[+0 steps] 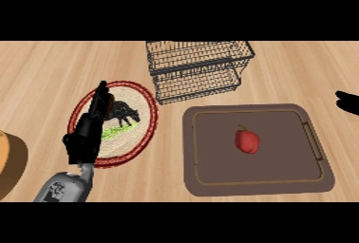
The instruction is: Pick the bell pepper from the tray and place it in the tiered basket
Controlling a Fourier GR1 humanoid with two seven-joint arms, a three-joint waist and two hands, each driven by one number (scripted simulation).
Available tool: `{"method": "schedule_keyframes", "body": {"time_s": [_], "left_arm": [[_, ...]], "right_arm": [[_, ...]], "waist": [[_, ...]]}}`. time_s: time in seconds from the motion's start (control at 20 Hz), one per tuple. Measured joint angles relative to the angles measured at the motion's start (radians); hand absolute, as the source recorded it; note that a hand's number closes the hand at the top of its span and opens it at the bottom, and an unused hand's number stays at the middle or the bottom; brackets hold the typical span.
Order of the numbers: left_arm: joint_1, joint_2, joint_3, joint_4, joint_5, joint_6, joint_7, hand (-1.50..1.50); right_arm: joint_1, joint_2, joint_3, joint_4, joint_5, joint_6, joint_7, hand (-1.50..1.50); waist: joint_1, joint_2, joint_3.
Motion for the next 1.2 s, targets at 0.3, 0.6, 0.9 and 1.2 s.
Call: {"method": "schedule_keyframes", "body": {"time_s": [0.3,0.6,0.9,1.2], "left_arm": [[-0.027,-0.012,-0.009,-0.010,-0.009,-0.013,0.029,0.00],[-0.024,-0.034,-0.027,-0.023,-0.038,-0.011,0.040,0.00],[-0.019,-0.043,-0.005,0.000,-0.044,-0.019,0.023,0.00],[-0.032,-0.034,0.034,0.012,-0.035,-0.038,0.025,0.00]], "right_arm": [[-0.129,-0.014,0.207,-0.157,0.056,-0.032,0.359,-1.50],[-0.352,0.088,0.443,-0.150,0.101,-0.019,0.603,-1.50],[-0.479,0.201,0.601,-0.067,0.138,0.000,0.688,-1.50],[-0.518,0.246,0.680,-0.030,0.149,0.008,0.744,-1.50]], "waist": [[0.030,0.006,0.001],[0.042,0.008,0.002],[0.028,0.005,0.003],[0.014,0.003,0.004]]}}
